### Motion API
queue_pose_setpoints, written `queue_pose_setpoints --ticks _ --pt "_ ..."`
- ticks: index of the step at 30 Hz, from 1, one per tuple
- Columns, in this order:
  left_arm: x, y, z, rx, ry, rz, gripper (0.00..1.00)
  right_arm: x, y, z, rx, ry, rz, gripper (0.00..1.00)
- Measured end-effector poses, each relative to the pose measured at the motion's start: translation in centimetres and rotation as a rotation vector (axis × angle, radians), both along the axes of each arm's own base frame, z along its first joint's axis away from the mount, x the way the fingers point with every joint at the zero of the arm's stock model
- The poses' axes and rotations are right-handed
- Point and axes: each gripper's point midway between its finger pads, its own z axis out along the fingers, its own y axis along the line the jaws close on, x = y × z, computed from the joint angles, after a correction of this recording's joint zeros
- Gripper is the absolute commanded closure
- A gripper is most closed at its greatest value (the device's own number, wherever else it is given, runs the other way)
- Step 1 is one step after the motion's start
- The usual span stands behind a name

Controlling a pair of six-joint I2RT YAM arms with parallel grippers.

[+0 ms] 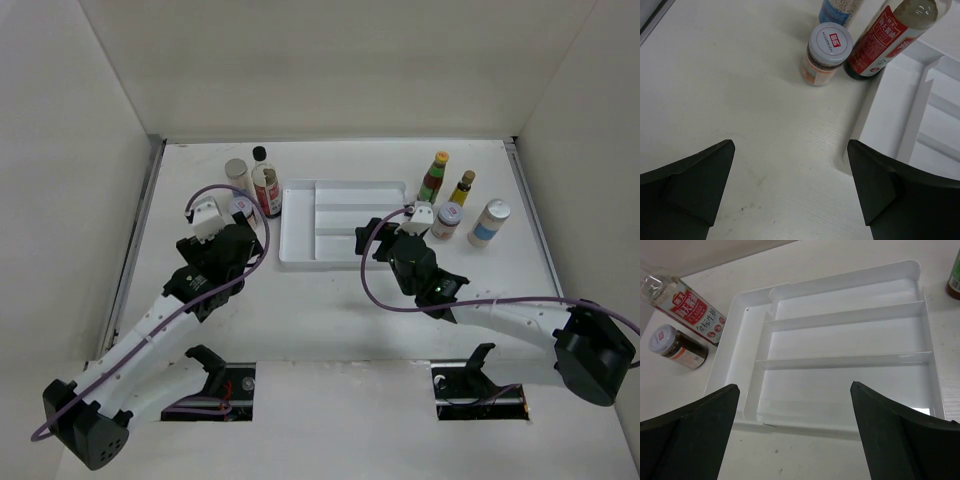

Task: Organize the condiment bottles

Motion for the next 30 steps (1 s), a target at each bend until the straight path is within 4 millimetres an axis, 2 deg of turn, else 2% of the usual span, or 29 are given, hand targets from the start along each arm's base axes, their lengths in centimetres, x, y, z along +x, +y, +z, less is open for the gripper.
queue_pose_setpoints --ticks 3,9,12,16,17,18,19,20,21,22,23,25,26,27,29,30 --pt "0.3 0.0 0.1 0.009 -0.007 0.002 0.00 0.0 0.0 0.0 -0.007 -0.002 0.001 0.00" --pt "1.6 -1.0 2.0 0.030 -0.073 -0.032 0.00 0.0 0.2 0.2 -0.016 -0.013 0.016 0.00" --pt "2.8 -1.9 4.0 0.048 -0.125 -0.061 0.00 0.1 0.2 0.4 -0.026 -0.023 0.024 0.00" --pt "4.4 -3.0 8.1 0.049 -0.254 -0.093 0.00 0.2 0.4 0.1 -0.052 -0.026 0.035 0.00" --pt "4.7 -3.2 9.1 0.047 -0.290 -0.101 0.04 0.2 0.4 -0.1 -0.058 -0.024 0.039 0.00" --pt "5.1 -3.5 10.0 0.045 -0.322 -0.114 0.18 0.2 0.5 -0.1 -0.060 -0.024 0.045 0.04" --pt "5.4 -3.9 10.8 0.039 -0.349 -0.125 0.39 0.1 0.7 -0.1 -0.060 -0.025 0.053 0.25" --pt "5.7 -4.2 11.6 0.035 -0.375 -0.135 0.54 0.1 0.9 0.0 -0.061 -0.029 0.070 0.51" --pt "6.1 -4.6 12.2 0.035 -0.394 -0.145 0.58 0.0 1.3 0.2 -0.055 -0.034 0.089 0.68" --pt "6.6 -4.9 12.8 0.043 -0.405 -0.154 0.57 -0.1 1.7 0.3 -0.043 -0.038 0.109 0.76" --pt "7.0 -5.2 13.2 0.050 -0.411 -0.157 0.51 -0.3 2.1 0.4 -0.031 -0.040 0.128 0.77" --pt "8.4 -5.9 14.0 0.063 -0.409 -0.163 0.35 -0.5 2.5 0.3 -0.010 -0.035 0.156 0.71" --pt "9.2 -6.2 14.4 0.070 -0.404 -0.166 0.26 -0.6 2.6 0.2 -0.005 -0.031 0.167 0.63" --pt "9.9 -6.6 14.5 0.076 -0.399 -0.169 0.22 -0.6 2.7 0.1 0.001 -0.027 0.172 0.52" --pt "11.4 -7.3 14.4 0.090 -0.380 -0.173 0.20 -0.5 2.6 0.0 0.005 -0.025 0.177 0.36" --pt "12.0 -7.5 14.0 0.099 -0.364 -0.173 0.19 -0.5 2.6 0.0 0.009 -0.025 0.180 0.34"
